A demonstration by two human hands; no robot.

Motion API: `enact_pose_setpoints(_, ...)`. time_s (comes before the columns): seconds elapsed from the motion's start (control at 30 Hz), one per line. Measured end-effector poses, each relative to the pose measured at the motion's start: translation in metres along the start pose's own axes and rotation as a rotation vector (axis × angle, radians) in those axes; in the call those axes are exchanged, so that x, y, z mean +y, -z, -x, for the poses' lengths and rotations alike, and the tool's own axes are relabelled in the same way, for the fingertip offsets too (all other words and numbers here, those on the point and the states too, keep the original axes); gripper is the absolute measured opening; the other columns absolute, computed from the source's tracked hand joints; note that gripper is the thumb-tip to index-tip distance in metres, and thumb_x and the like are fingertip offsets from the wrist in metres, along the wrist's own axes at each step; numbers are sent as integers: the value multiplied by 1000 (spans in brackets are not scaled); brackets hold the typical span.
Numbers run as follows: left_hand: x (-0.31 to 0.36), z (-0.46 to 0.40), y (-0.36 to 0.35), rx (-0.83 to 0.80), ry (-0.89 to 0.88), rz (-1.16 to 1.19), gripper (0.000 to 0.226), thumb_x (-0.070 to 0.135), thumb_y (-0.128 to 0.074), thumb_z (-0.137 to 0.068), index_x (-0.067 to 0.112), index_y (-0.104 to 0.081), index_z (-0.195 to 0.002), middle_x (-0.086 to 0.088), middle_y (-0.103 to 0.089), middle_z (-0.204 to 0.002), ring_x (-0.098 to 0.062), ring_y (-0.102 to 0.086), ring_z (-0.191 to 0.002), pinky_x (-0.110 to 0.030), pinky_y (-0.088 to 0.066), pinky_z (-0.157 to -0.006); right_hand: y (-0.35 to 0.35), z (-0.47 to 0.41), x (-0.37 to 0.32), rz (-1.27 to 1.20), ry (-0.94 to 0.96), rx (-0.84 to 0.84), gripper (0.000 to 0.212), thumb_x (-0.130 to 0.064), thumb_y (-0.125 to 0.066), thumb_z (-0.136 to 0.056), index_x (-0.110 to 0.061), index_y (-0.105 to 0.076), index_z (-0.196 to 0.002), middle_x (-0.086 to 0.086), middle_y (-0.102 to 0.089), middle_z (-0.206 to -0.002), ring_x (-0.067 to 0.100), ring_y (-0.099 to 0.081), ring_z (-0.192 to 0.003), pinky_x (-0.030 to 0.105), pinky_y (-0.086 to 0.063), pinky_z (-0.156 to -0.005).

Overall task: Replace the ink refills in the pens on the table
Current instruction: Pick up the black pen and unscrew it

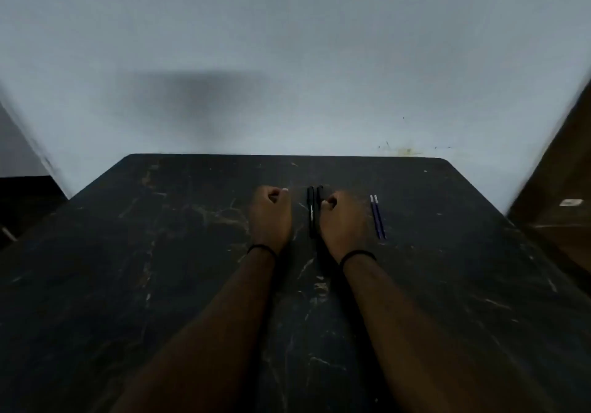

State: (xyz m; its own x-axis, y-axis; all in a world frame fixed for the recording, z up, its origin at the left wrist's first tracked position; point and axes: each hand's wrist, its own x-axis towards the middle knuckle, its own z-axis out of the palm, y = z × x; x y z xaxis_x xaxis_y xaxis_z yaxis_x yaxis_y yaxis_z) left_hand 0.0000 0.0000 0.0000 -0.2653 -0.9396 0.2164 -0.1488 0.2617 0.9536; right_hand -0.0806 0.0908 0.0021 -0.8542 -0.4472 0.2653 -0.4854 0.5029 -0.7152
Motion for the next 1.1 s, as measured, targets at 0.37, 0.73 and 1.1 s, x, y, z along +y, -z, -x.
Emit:
enact_pose_setpoints(0.37, -6, -9, -2, 2, 14, 20, 13, 32, -58, -93, 19, -63, -93, 3, -65, -83, -9, -58, -72, -25, -42, -61, 3, -11, 2, 126, 21, -66, 23, -28, -60, -92, -6, -62, -86, 13, -68, -95, 29, -63, -84, 32, -47, -69)
enact_pose_setpoints(0.73, -3, -9, -1, -73, -36, 40, 20, 34, -61, -91, 21, -63, -76, 0, -67, -69, -17, -60, -61, -37, -54, -68, 9, -6, 0, 249, 86, -72, 25, -19, -53, -94, -1, -62, -109, 19, -64, -116, 35, -60, -109, 40, -49, -91)
enact_pose_setpoints(1.1, 8, -9, 12, -165, 83, 484, 28, 36, -66, -91, 15, -70, -109, -4, -75, -96, -9, -51, -49, -19, -30, -36, 16, 17, -6, -1, 377, 59, 11, -26, -49, -102, -17, -50, -97, 5, -60, -87, 23, -56, -76, 34, -41, -63)
